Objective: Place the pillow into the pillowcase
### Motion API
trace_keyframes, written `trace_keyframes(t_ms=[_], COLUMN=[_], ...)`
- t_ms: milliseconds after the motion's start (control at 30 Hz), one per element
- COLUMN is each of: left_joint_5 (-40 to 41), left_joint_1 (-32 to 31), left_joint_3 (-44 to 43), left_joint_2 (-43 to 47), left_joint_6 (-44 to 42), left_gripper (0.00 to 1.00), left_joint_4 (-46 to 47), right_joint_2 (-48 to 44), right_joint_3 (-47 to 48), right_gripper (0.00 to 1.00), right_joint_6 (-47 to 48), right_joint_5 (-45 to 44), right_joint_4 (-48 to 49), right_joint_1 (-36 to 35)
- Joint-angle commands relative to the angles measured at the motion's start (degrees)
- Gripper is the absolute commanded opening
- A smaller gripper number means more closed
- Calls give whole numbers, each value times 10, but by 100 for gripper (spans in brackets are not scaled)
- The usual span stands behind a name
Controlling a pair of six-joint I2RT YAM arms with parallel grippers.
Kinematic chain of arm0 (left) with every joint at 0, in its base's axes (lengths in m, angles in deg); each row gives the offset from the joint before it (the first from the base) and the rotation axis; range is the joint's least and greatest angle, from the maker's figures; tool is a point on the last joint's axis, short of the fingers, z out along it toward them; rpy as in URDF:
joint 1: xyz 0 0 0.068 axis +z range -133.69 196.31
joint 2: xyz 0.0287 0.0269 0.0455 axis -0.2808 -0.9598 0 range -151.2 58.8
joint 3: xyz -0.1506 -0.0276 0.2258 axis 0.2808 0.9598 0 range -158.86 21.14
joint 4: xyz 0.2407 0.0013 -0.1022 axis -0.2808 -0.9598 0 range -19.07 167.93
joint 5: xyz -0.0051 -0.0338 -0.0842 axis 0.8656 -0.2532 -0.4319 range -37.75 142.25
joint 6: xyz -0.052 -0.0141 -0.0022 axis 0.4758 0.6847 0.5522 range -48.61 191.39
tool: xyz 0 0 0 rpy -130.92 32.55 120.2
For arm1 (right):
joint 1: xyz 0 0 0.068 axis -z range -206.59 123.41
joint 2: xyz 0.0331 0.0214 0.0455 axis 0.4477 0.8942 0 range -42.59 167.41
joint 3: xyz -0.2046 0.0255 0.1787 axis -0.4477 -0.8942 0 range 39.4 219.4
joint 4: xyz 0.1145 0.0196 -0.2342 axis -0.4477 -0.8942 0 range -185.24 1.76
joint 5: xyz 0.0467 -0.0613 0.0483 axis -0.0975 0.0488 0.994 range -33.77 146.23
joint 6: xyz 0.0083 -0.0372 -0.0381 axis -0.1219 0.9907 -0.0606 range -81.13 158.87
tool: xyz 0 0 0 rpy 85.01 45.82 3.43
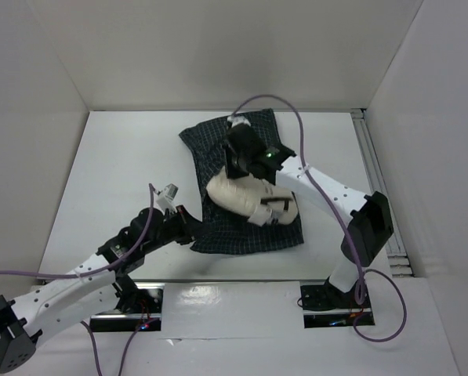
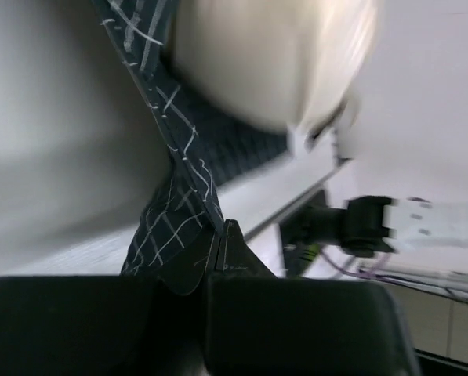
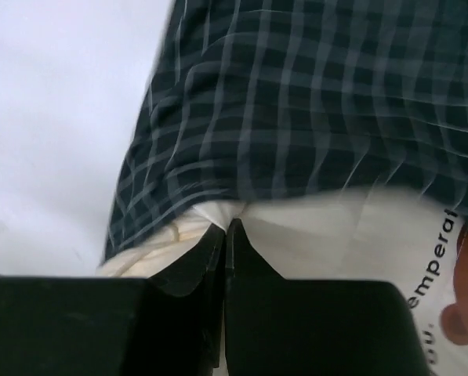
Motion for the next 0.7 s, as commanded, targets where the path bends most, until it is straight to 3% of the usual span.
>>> trace_keyframes(t_ms=[0, 167, 333, 467, 600, 667], left_joint_5=[-105, -120, -95, -65, -82, -116], left_joint_1=[-21, -21, -21, -21, -21, -21], left_joint_3=[-38, -10, -22, -80, -151, -121], left_joint_2=[48, 101, 135, 107, 23, 15], left_joint_6=[11, 37, 43, 7, -25, -2], left_gripper=[0, 0, 0, 0, 0, 0], left_joint_4=[13, 20, -29, -51, -63, -16], right_joint_2=[-2, 98, 137, 142, 115, 110], right_joint_3=[120, -34, -77, 11, 178, 188], right_gripper=[0, 0, 0, 0, 0, 0], right_joint_6=[54, 17, -4, 2, 20, 20], right_joint_5=[-107, -41, -5, 0, 0, 0], right_joint_4=[80, 142, 198, 171, 140, 151], right_joint_1=[29, 24, 32, 46, 53, 46])
